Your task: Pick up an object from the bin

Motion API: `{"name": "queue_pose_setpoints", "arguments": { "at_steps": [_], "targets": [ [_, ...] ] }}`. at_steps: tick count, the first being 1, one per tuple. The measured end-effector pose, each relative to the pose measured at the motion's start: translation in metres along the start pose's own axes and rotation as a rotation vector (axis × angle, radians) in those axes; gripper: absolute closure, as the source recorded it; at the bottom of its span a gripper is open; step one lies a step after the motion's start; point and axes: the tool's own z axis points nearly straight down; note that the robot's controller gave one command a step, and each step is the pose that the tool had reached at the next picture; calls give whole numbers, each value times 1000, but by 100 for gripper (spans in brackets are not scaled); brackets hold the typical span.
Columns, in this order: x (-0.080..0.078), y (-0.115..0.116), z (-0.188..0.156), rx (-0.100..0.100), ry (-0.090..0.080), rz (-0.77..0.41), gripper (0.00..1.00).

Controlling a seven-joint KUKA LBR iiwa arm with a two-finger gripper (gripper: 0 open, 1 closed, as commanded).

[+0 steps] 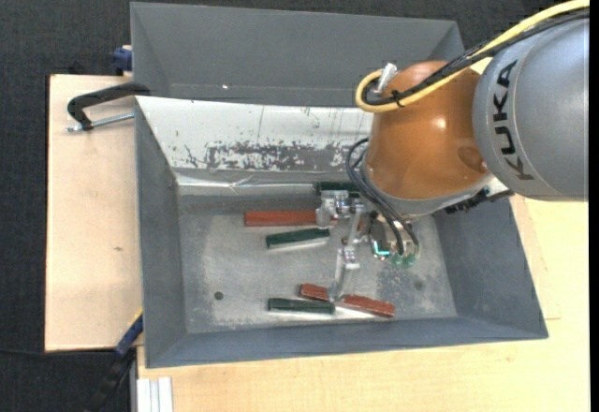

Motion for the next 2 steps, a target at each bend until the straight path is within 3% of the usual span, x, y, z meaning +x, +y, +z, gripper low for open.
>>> {"name": "queue_pose_setpoints", "arguments": {
  "at_steps": [1,2],
  "targets": [
    [-2,0,-4,-1,-8,2,0],
    [-55,9,60,-1,-18,-37,0]
  ]
}}
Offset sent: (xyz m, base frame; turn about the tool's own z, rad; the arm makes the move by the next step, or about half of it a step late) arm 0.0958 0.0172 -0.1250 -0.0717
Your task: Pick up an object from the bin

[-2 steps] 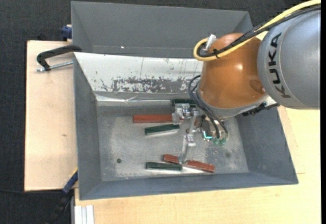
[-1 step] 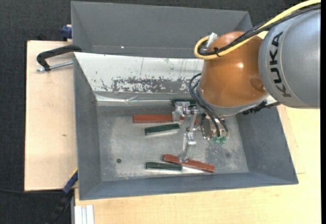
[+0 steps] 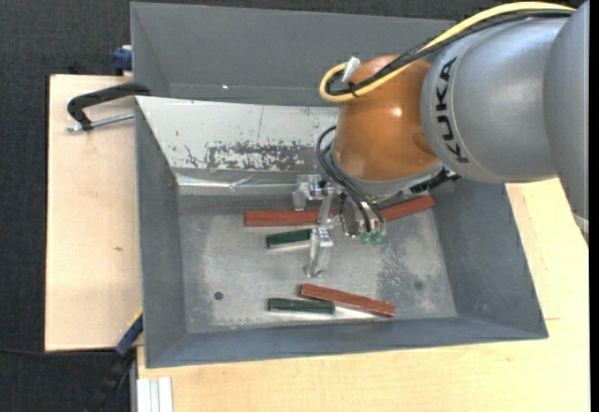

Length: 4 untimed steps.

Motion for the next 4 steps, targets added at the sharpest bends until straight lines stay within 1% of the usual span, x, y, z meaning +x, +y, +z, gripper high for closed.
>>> {"name": "queue_pose_setpoints", "arguments": {
  "at_steps": [1,2,3,4],
  "targets": [
    [-14,-5,27,1,13,-39,0],
    [-42,22,6,1,7,149,0],
    [-35,7,42,0,9,-99,0],
    [-56,45,59,2,6,417,100]
  ]
}}
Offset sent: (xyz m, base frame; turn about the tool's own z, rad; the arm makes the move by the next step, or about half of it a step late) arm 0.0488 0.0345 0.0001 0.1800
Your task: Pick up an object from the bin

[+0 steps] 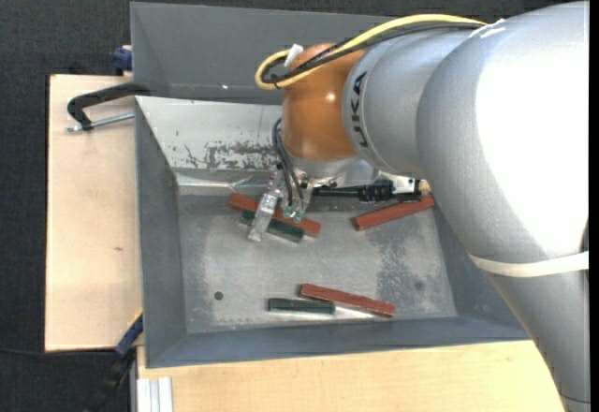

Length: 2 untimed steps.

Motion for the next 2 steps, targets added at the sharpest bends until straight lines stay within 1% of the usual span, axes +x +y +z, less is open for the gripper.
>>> {"name": "queue_pose_setpoints", "arguments": {
  "at_steps": [1,2],
  "targets": [
    [0,7,2,0,-1,35,100],
    [2,7,-6,1,2,25,100]
  ]
}}
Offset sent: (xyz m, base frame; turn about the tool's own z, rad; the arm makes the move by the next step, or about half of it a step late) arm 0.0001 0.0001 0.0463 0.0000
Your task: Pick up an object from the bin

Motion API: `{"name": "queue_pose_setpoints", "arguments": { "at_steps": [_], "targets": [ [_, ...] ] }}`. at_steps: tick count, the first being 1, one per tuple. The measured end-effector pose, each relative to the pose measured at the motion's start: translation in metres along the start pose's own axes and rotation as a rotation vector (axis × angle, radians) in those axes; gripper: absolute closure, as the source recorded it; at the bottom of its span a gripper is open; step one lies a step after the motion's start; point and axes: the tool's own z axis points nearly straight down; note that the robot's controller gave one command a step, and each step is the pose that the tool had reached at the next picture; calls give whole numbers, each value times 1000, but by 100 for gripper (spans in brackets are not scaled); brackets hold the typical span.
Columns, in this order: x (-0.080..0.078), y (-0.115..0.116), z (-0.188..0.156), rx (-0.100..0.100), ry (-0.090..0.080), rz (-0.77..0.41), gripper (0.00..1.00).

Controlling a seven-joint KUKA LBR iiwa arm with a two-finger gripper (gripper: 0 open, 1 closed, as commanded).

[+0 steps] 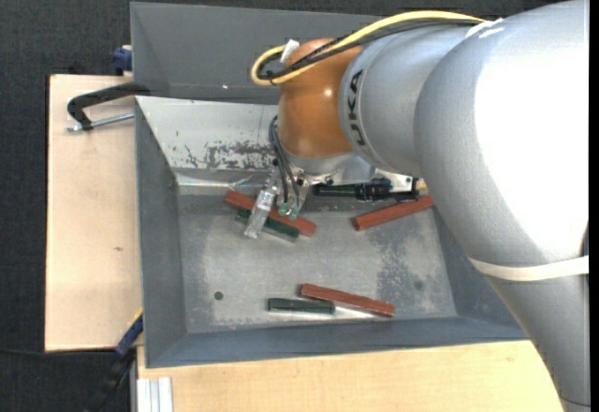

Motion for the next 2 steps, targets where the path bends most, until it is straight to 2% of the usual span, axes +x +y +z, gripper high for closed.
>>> {"name": "queue_pose_setpoints", "arguments": {
  "at_steps": [2],
  "targets": [
    [-1,-1,-29,-1,-2,-4,100]
  ]
}}
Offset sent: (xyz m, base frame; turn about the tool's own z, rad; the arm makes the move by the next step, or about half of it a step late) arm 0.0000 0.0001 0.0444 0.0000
